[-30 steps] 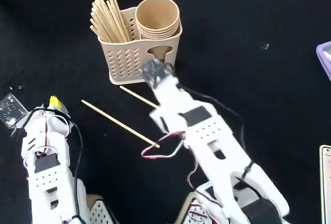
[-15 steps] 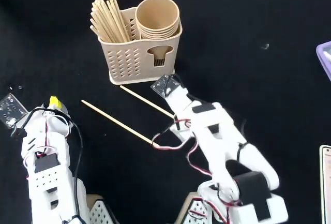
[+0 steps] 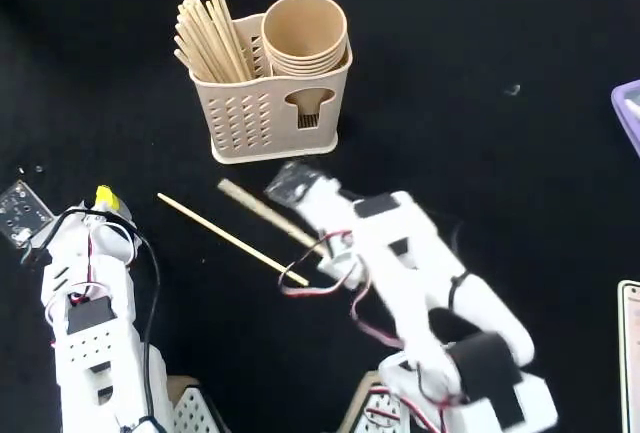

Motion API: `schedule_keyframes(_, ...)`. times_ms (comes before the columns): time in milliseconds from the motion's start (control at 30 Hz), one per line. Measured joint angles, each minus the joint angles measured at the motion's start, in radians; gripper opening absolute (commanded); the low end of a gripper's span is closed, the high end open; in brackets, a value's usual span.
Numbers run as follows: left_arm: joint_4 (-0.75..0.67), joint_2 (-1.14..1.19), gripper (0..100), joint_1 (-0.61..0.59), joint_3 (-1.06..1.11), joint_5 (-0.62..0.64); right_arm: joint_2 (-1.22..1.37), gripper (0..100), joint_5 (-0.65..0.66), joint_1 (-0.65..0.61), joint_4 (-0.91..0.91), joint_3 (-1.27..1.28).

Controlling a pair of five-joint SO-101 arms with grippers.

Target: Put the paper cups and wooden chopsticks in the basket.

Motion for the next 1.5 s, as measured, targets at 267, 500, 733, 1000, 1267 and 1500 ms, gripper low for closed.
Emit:
schedule_keyframes(267, 0.0, 0.0, 12, 0.0, 0.0, 0.0, -0.081, 1.1, -0.098, -0.18, -0.044, 0.002)
schedule_keyframes(500, 0.0, 0.0, 12, 0.0, 0.0, 0.0, 0.014, 1.1, -0.213, -0.207, -0.259, 0.002)
schedule_keyframes(733, 0.0, 0.0, 12, 0.0, 0.0, 0.0, 0.104, 2.1, -0.238, -0.295, -0.229, -0.057)
schedule_keyframes(1000, 0.0, 0.0, 12, 0.0, 0.0, 0.0, 0.218, 17.0, -0.273, -0.298, -0.084, -0.192)
schedule_keyframes(1267, 0.0, 0.0, 12, 0.0, 0.0, 0.0, 0.281, 17.0, -0.285, -0.302, -0.127, -0.209)
schedule_keyframes(1500, 0.0, 0.0, 12, 0.0, 0.0, 0.0, 0.33, 0.2, -0.285, -0.301, -0.143, -0.245)
